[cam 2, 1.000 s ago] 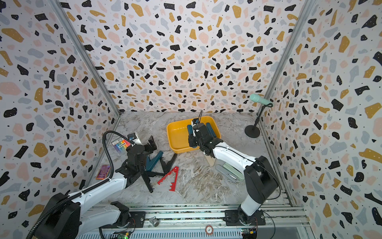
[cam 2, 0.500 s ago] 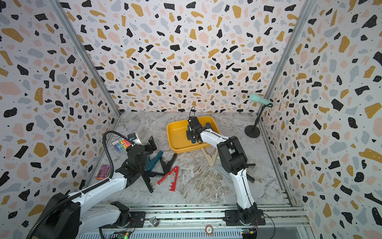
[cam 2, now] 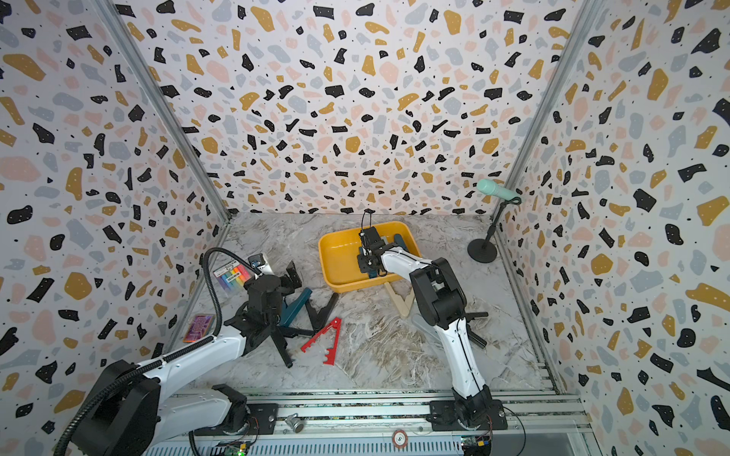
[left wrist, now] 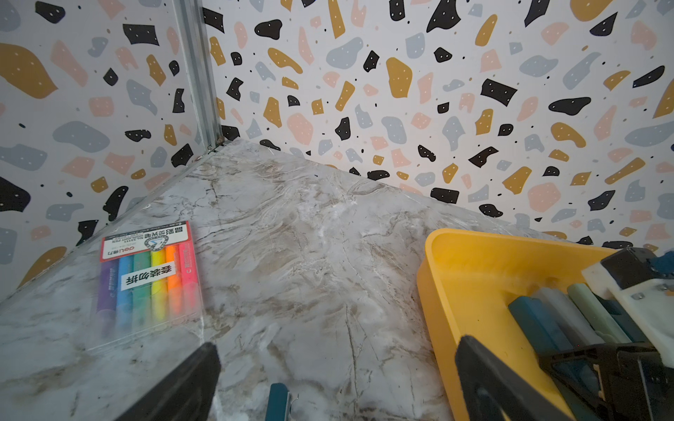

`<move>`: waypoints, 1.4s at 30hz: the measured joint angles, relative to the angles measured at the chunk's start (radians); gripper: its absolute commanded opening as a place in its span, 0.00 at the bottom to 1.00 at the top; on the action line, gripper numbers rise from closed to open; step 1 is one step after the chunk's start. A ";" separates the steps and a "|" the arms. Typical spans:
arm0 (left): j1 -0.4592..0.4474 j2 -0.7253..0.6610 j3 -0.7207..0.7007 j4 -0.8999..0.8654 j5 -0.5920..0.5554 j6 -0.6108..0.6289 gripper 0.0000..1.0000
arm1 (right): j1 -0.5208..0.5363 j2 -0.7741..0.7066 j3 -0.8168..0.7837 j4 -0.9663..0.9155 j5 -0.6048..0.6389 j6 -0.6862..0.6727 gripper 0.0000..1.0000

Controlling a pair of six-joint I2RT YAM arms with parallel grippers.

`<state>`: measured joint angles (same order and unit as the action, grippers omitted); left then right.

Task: Put the pruning pliers into the storage box
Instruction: Place the pruning pliers in the storage box.

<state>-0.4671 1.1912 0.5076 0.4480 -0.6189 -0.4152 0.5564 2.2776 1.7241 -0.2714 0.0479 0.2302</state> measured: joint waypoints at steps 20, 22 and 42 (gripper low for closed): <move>0.000 0.000 0.000 -0.002 0.000 0.000 0.99 | 0.000 0.002 0.016 -0.008 0.002 -0.011 0.21; 0.000 0.000 0.000 -0.002 0.000 0.000 1.00 | 0.000 0.002 0.016 -0.008 0.007 -0.011 0.21; 0.000 0.000 0.000 -0.003 0.000 0.000 0.99 | -0.012 0.002 0.016 -0.005 -0.018 -0.016 0.39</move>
<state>-0.4671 1.1915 0.5076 0.4454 -0.6189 -0.4156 0.5446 2.2791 1.7405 -0.2768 0.0299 0.2146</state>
